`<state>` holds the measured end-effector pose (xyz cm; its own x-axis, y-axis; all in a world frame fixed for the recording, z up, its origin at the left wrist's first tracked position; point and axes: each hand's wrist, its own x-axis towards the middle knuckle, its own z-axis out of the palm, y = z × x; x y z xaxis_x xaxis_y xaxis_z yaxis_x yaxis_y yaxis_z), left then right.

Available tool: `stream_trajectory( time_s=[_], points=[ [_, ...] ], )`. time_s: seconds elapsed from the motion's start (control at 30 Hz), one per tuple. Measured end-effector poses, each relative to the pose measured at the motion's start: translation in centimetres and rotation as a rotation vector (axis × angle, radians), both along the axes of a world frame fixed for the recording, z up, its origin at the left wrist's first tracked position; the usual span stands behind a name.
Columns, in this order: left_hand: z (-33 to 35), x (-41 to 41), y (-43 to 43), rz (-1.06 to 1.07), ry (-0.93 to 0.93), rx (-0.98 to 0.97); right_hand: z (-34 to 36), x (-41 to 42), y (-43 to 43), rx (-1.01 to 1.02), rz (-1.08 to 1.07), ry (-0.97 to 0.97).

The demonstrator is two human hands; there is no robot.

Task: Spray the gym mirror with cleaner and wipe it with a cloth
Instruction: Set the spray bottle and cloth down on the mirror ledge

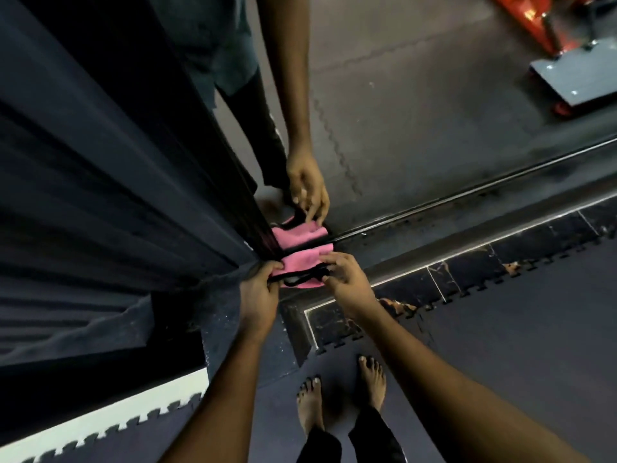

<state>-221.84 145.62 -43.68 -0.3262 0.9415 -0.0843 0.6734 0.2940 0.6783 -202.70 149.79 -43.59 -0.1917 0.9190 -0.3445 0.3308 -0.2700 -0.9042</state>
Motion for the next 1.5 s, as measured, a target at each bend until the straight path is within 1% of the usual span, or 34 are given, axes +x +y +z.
stream_trajectory(
  time_s=[0.1, 0.17, 0.23, 0.3, 0.37, 0.4, 0.47, 0.53, 0.6, 0.67, 0.7, 0.77, 0.9, 1.03, 1.2, 1.3, 1.5],
  points=[
    [3.2, 0.1, 0.6, -0.085, -0.04, 0.079, 3.1, 0.7, 0.2, 0.02, -0.013, 0.004],
    [5.6, 0.4, 0.8, -0.148, -0.057, 0.104, 5.6, 1.4, 0.2, 0.073, 0.026, -0.039],
    [8.0, 1.2, 0.6, -0.23, -0.043, 0.124, 8.2, 2.3, 0.0, 0.172, 0.161, -0.144],
    [10.2, 2.3, 0.7, -0.303, -0.033, 0.162, 11.2, 3.0, -0.4, 0.162, 0.252, -0.196],
    [13.4, 3.9, 0.8, -0.373, -0.071, 0.175, 14.0, 3.7, -1.1, 0.162, 0.261, -0.189],
    [15.0, 4.7, 0.9, -0.408, -0.105, 0.174, 15.2, 4.1, -1.4, 0.181, 0.232, -0.161],
    [16.9, 5.7, 1.6, -0.459, -0.177, 0.153, 17.3, 5.0, -1.8, 0.245, 0.127, -0.095],
    [18.6, 6.5, 2.3, -0.496, -0.216, 0.08, 19.4, 6.6, -2.0, 0.319, 0.021, -0.102],
    [20.0, 7.4, 2.9, -0.578, -0.189, -0.042, 21.6, 8.5, -2.3, 0.38, -0.081, -0.104],
    [21.1, 8.9, 3.3, -0.699, -0.108, -0.08, 23.5, 10.8, -2.9, 0.424, -0.189, -0.114],
    [21.6, 9.6, 3.4, -0.738, -0.082, -0.055, 24.5, 11.9, -3.4, 0.436, -0.241, -0.133],
    [23.3, 12.0, 3.5, -0.75, -0.074, 0.053, 26.1, 14.6, -4.7, 0.411, -0.347, -0.154],
    [27.0, 18.3, 3.7, -0.797, -0.168, 0.25, 27.5, 20.3, -8.2, 0.419, -0.583, -0.168],
    [29.7, 26.0, 3.1, -0.933, -0.22, 0.354, 29.0, 26.4, -12.8, 0.41, -0.775, -0.199],
    [31.9, 37.2, -0.4, -1.15, -0.252, 0.382, 30.5, 34.7, -20.2, 0.442, -0.982, -0.256],
    [32.5, 44.0, -3.8, -1.256, -0.288, 0.385, 31.2, 39.6, -25.2, 0.451, -1.092, -0.254],
    [32.8, 56.9, -12.1, -1.494, -0.38, 0.344, 31.6, 48.7, -36.2, 0.42, -1.317, -0.325]
  ],
)
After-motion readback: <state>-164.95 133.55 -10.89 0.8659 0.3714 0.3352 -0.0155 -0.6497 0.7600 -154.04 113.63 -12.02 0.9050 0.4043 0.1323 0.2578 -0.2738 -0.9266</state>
